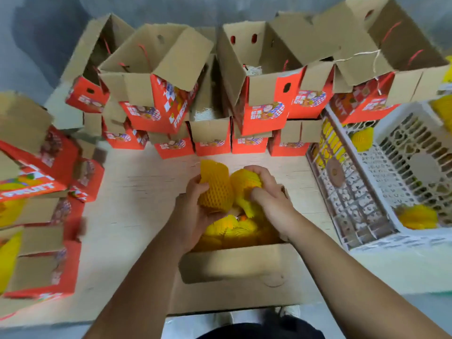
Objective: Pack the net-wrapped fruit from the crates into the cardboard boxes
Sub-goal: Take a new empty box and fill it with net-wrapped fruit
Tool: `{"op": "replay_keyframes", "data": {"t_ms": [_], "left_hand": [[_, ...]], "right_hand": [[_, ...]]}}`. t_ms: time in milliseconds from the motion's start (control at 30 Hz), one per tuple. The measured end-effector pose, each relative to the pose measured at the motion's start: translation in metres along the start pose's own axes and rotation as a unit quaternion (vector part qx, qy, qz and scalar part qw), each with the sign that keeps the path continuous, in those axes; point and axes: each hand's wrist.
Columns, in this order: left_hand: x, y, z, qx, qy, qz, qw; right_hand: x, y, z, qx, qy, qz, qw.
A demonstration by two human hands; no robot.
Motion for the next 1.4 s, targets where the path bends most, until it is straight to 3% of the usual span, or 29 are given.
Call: {"op": "replay_keyframes", "data": {"t_ms": [100, 267, 367, 467, 567, 633, 733, 833, 867, 967, 1100, 1167, 1200, 1233, 1333, 1400], "left_hand": [[-0.002, 0.024, -0.005, -0.05, 0.004, 0.053, 0.997], [0.014, 0.04, -0.01, -0.162, -0.02, 0.142, 0.976], [0.02, 0.036, -0.013, -0.175, -0.04, 0.235, 0.955], [0.022, 0.03, -0.014, -0.182, -0.051, 0.336, 0.923], [0.024, 0.033, -0.012, -0.185, -0.028, 0.333, 0.924], [0.028, 0.035, -0.009, -0.174, -0.017, 0.351, 0.92], [0.026, 0.032, -0.004, -0.124, 0.019, 0.365, 0.922], [0.021, 0.024, 0.0, -0.112, 0.032, 0.259, 0.959], [0.022, 0.023, -0.001, -0.13, 0.014, 0.278, 0.952], [0.026, 0.024, -0.007, -0.159, -0.054, 0.424, 0.89], [0.023, 0.027, 0.008, -0.09, -0.021, 0.549, 0.831], [0.025, 0.027, 0.013, 0.035, 0.016, 0.673, 0.738], [0.03, 0.027, 0.014, 0.062, 0.016, 0.726, 0.684], [0.034, 0.027, 0.016, 0.079, 0.018, 0.763, 0.642], [0.044, 0.024, 0.027, 0.09, 0.002, 0.815, 0.572], [0.044, 0.023, 0.034, 0.079, -0.016, 0.869, 0.488]], "right_hand": [[-0.007, -0.023, 0.003, -0.035, -0.023, 0.01, 0.999], [-0.044, -0.043, 0.006, -0.045, -0.082, -0.176, 0.98], [-0.054, -0.077, 0.022, 0.018, -0.141, -0.256, 0.956], [-0.049, -0.104, 0.033, 0.08, -0.127, -0.243, 0.958], [-0.041, -0.094, 0.029, 0.102, -0.118, -0.146, 0.977], [-0.034, -0.076, 0.023, 0.169, -0.146, 0.002, 0.975], [-0.032, -0.064, 0.02, 0.213, -0.244, 0.252, 0.912], [-0.032, -0.068, 0.023, 0.178, -0.268, 0.276, 0.906], [-0.03, -0.07, 0.023, 0.169, -0.275, 0.287, 0.902], [-0.028, -0.073, 0.024, 0.133, -0.317, 0.321, 0.883], [-0.031, -0.058, 0.02, 0.047, -0.297, 0.139, 0.944], [-0.029, -0.045, 0.019, 0.008, -0.281, 0.058, 0.958], [-0.028, -0.04, 0.017, 0.006, -0.28, 0.031, 0.96], [-0.029, -0.036, 0.015, 0.007, -0.28, -0.001, 0.96], [-0.037, -0.034, 0.015, -0.022, -0.281, -0.073, 0.957], [-0.044, -0.038, 0.017, -0.062, -0.268, -0.088, 0.957]]}}
Point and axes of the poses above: each hand's wrist, its own z-axis towards the middle knuckle, its own y-axis out of the back of the hand, x = y × z
